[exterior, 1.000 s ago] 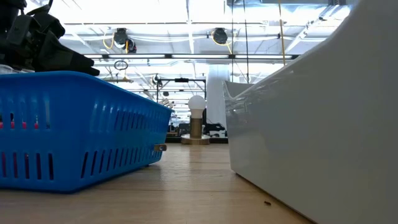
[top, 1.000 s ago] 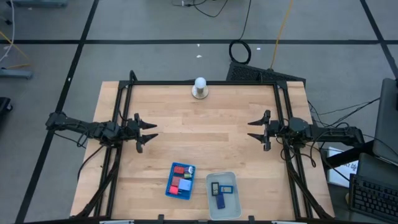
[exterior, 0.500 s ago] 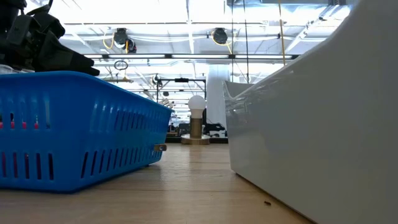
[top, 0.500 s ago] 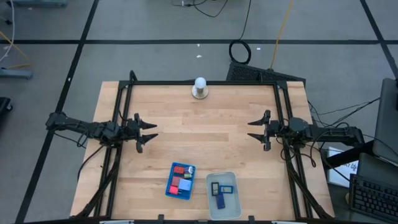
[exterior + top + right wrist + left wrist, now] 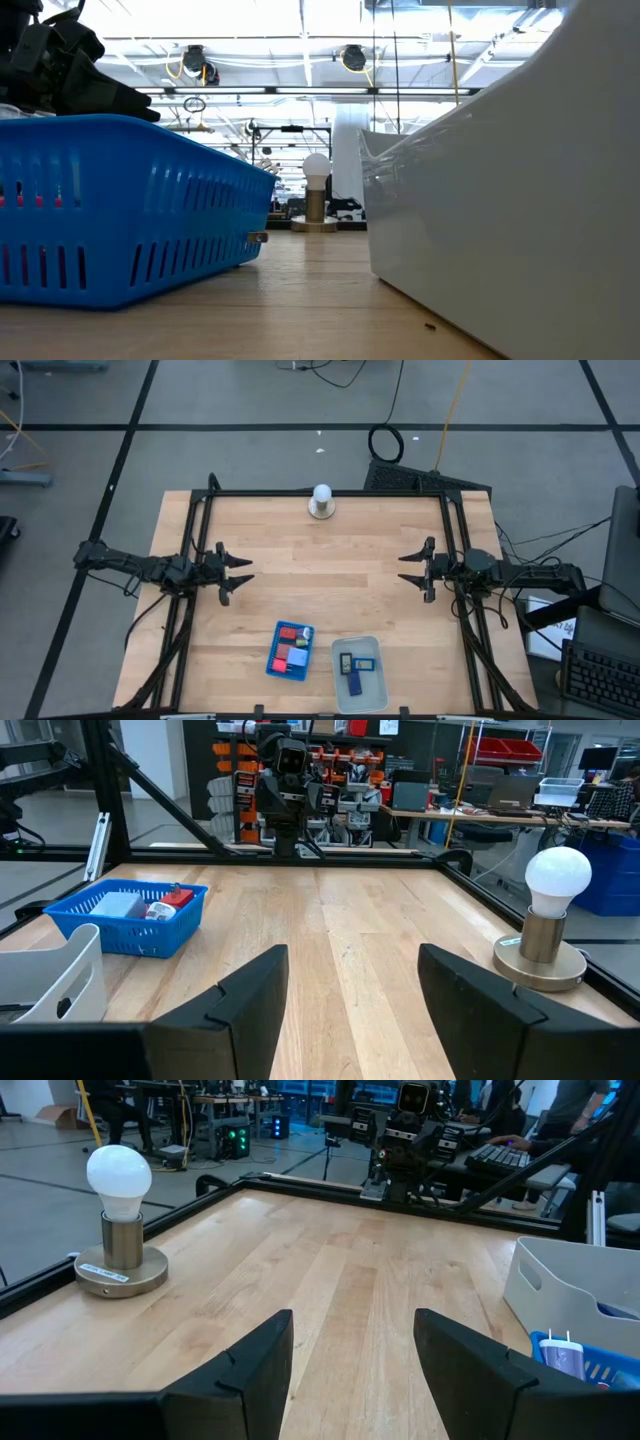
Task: Pick & Place Office items
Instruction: Return to Home Position
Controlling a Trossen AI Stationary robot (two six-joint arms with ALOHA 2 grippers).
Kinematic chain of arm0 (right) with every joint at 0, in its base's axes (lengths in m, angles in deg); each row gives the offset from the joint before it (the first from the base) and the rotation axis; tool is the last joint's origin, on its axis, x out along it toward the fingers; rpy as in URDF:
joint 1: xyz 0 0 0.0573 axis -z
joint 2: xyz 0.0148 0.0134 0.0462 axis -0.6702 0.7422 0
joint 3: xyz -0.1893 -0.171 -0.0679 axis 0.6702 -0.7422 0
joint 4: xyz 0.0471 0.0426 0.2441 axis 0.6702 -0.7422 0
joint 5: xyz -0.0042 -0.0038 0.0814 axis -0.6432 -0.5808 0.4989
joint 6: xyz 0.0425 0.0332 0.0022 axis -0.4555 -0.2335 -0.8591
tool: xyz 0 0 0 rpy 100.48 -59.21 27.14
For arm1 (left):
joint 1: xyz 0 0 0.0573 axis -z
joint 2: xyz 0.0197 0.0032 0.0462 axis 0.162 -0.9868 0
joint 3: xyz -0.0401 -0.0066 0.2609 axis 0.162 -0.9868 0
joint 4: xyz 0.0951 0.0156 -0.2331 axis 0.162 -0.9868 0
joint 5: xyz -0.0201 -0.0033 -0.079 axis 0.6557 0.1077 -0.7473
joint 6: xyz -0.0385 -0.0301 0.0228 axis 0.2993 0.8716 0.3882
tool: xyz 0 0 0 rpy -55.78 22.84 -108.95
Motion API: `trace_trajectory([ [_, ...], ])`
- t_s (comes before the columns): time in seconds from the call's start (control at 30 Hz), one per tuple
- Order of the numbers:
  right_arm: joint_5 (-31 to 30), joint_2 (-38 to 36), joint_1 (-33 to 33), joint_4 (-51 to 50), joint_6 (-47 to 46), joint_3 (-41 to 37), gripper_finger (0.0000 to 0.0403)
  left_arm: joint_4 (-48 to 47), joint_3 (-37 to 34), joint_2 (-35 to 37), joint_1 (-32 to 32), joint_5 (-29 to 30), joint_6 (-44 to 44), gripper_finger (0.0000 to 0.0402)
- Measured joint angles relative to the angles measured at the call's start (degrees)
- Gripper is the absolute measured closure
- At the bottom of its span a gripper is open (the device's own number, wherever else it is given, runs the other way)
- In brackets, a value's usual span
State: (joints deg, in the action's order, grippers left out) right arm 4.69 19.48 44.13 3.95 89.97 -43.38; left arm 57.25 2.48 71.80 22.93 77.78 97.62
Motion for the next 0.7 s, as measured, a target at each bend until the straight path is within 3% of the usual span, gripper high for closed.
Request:
trace_trajectory([
  [0.7,0.0,0.0,0.0,0.0,0.0,0.0,0.0187,0.0,0.0,0.0,0.0,0.0,0.0,0.019],
])
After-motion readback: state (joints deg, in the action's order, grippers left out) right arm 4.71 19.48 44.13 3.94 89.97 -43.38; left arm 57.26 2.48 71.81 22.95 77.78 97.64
